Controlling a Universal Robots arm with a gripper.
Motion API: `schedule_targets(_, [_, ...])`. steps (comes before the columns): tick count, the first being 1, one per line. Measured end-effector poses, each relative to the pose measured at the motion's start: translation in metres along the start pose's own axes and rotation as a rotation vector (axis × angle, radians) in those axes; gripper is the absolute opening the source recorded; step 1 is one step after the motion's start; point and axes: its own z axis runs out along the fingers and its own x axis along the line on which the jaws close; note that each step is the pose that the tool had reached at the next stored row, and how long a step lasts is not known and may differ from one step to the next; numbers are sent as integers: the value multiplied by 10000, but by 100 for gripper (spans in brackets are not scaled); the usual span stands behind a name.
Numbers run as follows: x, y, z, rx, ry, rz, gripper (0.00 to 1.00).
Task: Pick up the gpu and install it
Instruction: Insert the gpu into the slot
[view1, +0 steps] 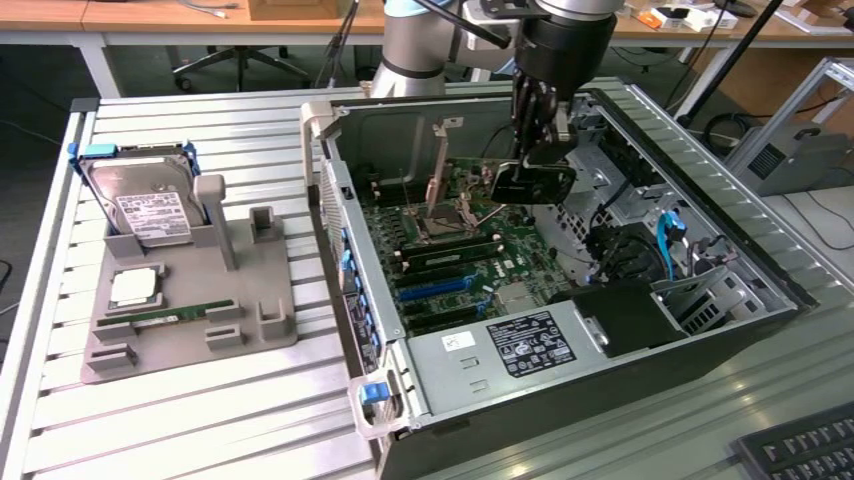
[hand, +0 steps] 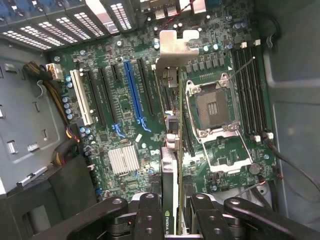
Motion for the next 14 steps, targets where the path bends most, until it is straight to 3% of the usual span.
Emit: schedule_targets(14, [0, 0, 0, 9, -73, -957, 27])
